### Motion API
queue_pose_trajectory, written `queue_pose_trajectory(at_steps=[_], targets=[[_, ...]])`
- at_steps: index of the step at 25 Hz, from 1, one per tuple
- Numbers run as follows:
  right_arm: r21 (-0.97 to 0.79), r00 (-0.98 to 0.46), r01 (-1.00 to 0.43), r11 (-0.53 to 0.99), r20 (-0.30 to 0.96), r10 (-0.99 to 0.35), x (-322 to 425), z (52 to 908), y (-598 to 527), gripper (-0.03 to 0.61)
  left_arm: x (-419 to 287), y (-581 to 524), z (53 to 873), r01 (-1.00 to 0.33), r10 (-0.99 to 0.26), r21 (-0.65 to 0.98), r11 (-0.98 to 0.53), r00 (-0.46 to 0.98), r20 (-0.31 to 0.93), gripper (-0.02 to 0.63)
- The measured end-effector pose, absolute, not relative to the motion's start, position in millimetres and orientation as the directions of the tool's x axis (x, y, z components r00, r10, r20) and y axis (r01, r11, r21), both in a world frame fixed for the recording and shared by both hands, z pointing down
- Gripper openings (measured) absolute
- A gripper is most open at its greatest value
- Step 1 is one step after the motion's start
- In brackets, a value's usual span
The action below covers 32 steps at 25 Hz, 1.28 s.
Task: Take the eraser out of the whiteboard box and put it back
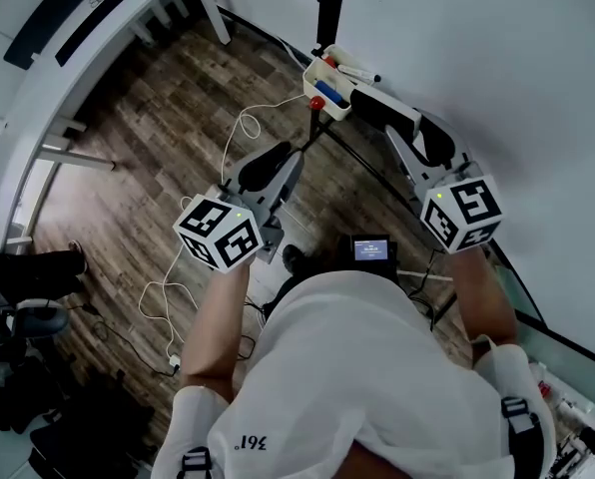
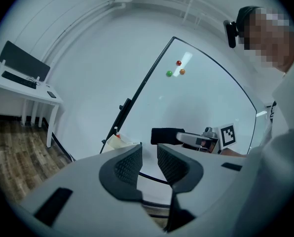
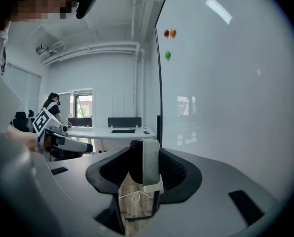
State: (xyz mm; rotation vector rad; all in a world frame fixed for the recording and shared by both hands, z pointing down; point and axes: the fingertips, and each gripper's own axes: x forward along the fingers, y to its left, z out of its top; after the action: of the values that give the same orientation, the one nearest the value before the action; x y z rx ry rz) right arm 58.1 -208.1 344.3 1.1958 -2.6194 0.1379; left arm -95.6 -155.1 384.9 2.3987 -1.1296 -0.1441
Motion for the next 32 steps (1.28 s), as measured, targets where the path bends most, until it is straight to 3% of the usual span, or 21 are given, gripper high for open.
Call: queue_pose_trajectory(at_steps=[16,32], targets=[[0.121,-0.617,-0.726,0.677,0.318,-0.72,39.6,345.8,-257.6,0.192,-89.8,-195.9,377.3,-0.701,-0.738,0.435,-0.565,0.665,0.114,0.1],[0.15,-0.603,-0.686,0.712,0.431,-0.671,17.8,395.3,-287.0,0.192,-63.1,-225.4,420.4,-0.704,-0.698,0.455,-0.545,0.682,0.218,0.1]])
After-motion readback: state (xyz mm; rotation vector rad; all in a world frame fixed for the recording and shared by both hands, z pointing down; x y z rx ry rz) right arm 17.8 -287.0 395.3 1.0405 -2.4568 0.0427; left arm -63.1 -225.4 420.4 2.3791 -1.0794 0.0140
